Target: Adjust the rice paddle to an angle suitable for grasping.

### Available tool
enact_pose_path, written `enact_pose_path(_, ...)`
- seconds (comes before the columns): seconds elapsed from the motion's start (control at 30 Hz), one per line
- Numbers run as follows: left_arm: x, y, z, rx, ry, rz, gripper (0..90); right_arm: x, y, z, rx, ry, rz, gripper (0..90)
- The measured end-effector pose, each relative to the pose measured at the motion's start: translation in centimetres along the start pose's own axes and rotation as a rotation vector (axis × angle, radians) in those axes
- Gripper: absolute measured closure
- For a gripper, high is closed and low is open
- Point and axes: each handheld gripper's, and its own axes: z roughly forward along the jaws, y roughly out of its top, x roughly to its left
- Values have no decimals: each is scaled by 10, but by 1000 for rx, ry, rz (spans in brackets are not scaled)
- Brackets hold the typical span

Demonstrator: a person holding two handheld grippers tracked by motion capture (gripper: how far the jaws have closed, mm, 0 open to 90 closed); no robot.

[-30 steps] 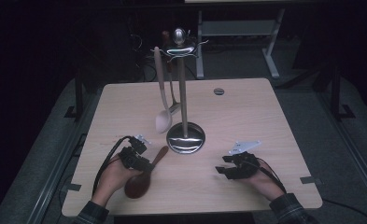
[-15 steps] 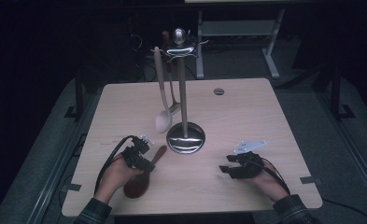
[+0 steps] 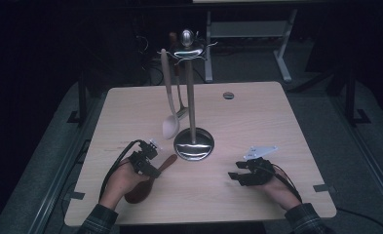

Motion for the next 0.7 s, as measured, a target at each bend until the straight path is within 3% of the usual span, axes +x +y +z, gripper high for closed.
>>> enact_pose_path(0.17, 0, 0, 0, -3, -4, 16, 763, 0, 1, 1, -1, 1, -4, 456)
enact_pose_path(0.37, 2, -4, -4, -43, -30, 26, 766, -2, 2, 2, -3, 1, 0, 456)
enact_pose_path(0.5, 3, -8, -15, -90, -42, 33, 767, -2, 2, 2, -4, 1, -1, 456)
enact_pose_path(0.6, 3, -16, -26, -170, -66, 22, 767, -2, 2, 1, -4, -1, -1, 457)
enact_pose_path(0.7, 3, -20, -31, -199, -76, 24, 768, -2, 2, 2, -5, -2, 0, 457)
